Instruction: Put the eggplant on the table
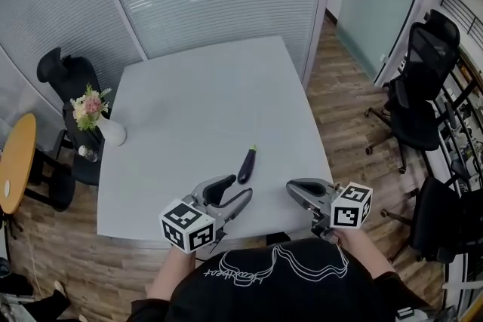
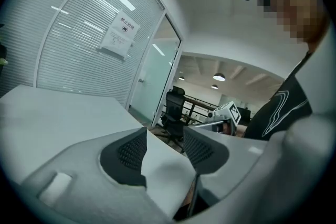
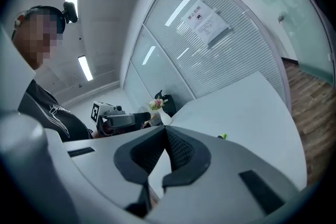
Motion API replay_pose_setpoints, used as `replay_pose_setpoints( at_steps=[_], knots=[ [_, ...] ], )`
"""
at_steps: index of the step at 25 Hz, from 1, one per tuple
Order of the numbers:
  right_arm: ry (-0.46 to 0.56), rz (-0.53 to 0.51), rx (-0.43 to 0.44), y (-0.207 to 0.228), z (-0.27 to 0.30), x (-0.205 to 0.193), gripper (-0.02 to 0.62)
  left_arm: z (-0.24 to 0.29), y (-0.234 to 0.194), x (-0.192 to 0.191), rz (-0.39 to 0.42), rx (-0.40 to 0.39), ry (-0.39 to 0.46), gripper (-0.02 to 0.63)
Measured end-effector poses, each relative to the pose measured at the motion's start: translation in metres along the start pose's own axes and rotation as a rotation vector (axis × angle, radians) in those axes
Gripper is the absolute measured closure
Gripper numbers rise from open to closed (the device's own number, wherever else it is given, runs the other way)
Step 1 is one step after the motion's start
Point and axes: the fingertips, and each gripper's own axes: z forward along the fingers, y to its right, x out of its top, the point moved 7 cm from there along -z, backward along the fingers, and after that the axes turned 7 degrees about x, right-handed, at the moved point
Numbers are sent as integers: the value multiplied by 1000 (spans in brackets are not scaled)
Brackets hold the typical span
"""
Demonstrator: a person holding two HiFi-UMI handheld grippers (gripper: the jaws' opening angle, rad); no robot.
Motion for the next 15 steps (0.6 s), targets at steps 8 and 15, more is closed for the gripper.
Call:
replay_pose_setpoints(
  at_steps=[8, 15],
  knots=[
    [9, -44, 24, -40, 5, -12, 588, -29, 41, -16, 22, -54, -4, 510],
    [8, -81, 29, -72, -2, -27, 589, -48, 61, -35, -49, -70, -2, 581]
  ],
)
